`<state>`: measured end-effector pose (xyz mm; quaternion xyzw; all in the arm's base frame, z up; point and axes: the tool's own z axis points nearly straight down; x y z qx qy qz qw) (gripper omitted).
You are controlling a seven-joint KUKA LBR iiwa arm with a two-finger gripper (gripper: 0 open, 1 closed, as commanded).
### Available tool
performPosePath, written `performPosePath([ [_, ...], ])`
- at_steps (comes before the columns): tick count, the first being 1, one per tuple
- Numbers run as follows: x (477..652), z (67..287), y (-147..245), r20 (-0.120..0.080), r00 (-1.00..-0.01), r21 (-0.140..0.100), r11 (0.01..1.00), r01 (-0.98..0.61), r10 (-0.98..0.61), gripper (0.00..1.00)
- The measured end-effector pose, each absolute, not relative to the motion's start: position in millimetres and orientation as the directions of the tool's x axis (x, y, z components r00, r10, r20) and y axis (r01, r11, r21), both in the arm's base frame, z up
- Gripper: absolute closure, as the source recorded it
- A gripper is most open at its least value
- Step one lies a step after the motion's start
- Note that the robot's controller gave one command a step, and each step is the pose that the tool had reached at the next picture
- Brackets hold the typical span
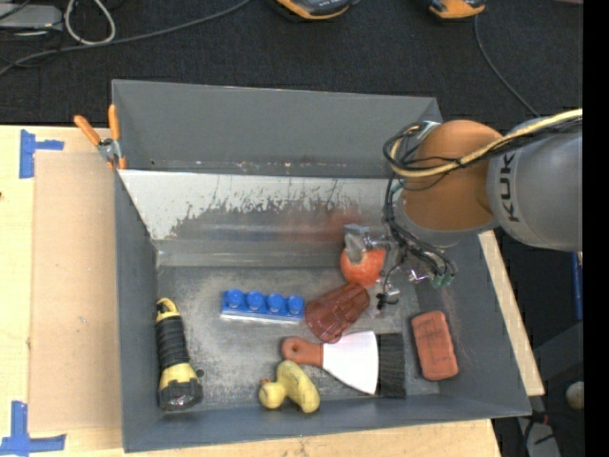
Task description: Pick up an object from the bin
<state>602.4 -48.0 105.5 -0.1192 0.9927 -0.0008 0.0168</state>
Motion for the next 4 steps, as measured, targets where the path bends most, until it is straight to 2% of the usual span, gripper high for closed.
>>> performPosePath([
  [1, 602.8, 70, -34, -0.017, -0.9, -0.007, 0.9, -0.436, -0.436, 0.0],
  [2, 587.7, 70, 12, -0.028, -0.821, -0.014, 0.821, -0.57, -0.57, 1.0],
  [3, 587.7, 70, 12, -0.028, -0.821, -0.014, 0.821, -0.57, -0.571, 1.0],
  [4, 587.0, 79, 13, -0.027, -0.82, -0.013, 0.821, -0.571, -0.571, 1.0],
])
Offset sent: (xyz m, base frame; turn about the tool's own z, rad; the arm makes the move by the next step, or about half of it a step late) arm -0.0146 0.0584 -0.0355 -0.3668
